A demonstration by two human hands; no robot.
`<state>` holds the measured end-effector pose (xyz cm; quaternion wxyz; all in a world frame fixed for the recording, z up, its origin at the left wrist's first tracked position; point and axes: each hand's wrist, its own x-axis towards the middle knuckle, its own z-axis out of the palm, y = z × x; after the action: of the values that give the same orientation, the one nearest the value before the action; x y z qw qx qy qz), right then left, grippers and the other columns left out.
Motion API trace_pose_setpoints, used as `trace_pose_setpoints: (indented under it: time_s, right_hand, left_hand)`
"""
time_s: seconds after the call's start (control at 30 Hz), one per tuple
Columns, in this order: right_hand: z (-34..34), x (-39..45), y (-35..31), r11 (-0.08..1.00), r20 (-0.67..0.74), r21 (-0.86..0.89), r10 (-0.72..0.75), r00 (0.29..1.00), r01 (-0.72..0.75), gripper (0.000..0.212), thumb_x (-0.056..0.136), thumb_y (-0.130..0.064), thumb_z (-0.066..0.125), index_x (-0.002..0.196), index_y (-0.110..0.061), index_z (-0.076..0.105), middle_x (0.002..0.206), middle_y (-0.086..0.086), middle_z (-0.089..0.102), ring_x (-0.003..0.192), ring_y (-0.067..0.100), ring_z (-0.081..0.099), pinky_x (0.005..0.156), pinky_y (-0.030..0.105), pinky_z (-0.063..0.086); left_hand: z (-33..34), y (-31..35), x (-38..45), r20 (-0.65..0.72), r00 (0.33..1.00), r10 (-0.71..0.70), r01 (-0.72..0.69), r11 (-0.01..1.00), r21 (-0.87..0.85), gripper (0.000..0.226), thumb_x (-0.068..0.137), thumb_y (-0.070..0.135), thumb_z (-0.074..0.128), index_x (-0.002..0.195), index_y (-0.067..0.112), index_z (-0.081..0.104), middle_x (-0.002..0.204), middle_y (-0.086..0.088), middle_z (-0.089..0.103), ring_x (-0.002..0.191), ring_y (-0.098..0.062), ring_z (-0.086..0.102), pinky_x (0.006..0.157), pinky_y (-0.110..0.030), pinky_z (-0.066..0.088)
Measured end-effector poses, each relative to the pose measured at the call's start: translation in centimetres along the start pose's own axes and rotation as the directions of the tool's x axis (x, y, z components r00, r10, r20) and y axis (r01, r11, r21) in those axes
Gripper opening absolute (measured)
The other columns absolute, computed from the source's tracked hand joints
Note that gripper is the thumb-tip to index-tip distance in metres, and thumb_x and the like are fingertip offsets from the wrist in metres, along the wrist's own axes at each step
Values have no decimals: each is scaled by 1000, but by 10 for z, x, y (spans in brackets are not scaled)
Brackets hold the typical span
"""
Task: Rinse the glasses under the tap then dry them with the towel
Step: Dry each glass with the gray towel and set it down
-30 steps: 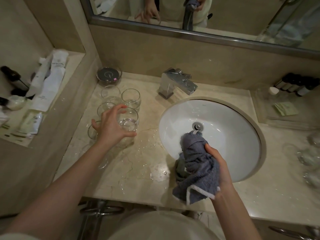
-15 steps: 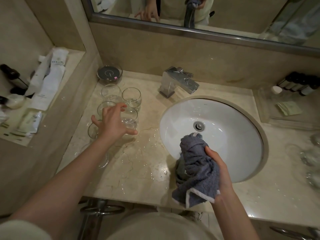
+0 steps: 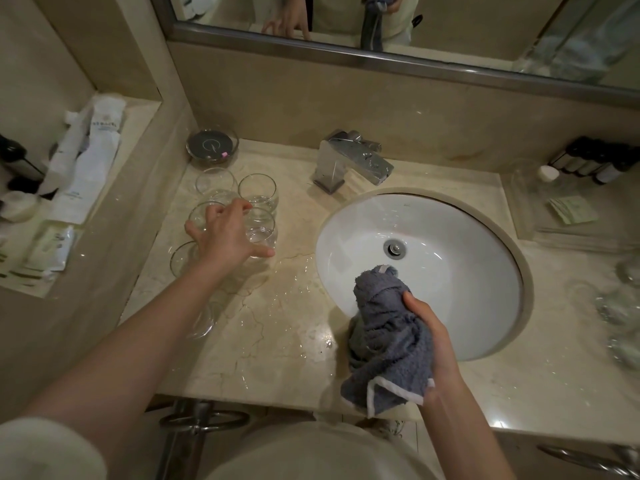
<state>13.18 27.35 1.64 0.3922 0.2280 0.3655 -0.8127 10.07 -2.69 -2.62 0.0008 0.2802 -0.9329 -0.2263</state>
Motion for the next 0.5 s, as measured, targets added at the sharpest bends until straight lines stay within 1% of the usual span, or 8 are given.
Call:
trace_pose_setpoints:
  time_s: [0.13,0.23,0.3,0.37,0.4,0.43,0.5]
  right_hand:
    - [-2,0,0,1000,-5,1,-12,1000,12,70,25,-33,96,87,-7,76,85,16,66,76,30,59,74,35,48]
    - [-4,1,1,1000,-15,8,-15,1000,16,71,27,-32,96,91,-7,75,88,17,64,77,31,59,76,37,48]
    - [-7,1,0,999,-42,20,-24,999,25,80,29,-32,96,100,-5,73,93,19,63,81,33,59,79,38,47]
    - [-9,1,0,999,-71,37,-36,997,39,96,32,-32,96,118,-1,66,102,20,61,86,34,59,85,41,46]
    - [-9,-1,-1,998,-72,45,-44,996,47,100,33,-32,96,122,0,62,104,21,61,89,35,59,88,42,46]
    - [-10,-2,-1,997,-71,52,-57,996,60,101,33,-32,95,123,-1,62,105,21,61,90,35,59,92,43,45]
    - [-14,-4,-4,994,-85,68,-82,993,88,97,32,-32,96,118,-1,65,107,22,62,95,36,60,100,47,41]
  left_hand:
    - [-2,2,1,4,1000,0,0,1000,21,94,52,53,89,132,30,44,139,9,49,137,-20,28,106,-53,15]
    - [-3,2,1,6,1000,-3,3,999,49,95,53,54,88,133,30,44,142,7,46,137,-21,29,108,-55,15]
    - [-2,1,0,2,1000,-2,2,997,72,95,54,56,87,134,31,44,143,4,43,138,-21,28,108,-56,15]
    - [-1,0,-3,-18,1000,0,2,997,80,96,53,57,86,136,31,43,146,2,39,139,-22,27,110,-56,15]
    - [-1,0,-5,-37,999,-2,4,998,64,97,53,56,87,136,31,44,147,2,38,139,-23,26,110,-56,15]
    - [-1,2,-7,-69,998,-4,6,1000,30,98,52,54,88,137,31,44,147,0,36,139,-24,25,111,-56,15]
    - [0,7,-14,-162,987,-7,-7,996,-88,97,52,49,90,136,26,47,146,-3,36,138,-27,26,112,-52,20]
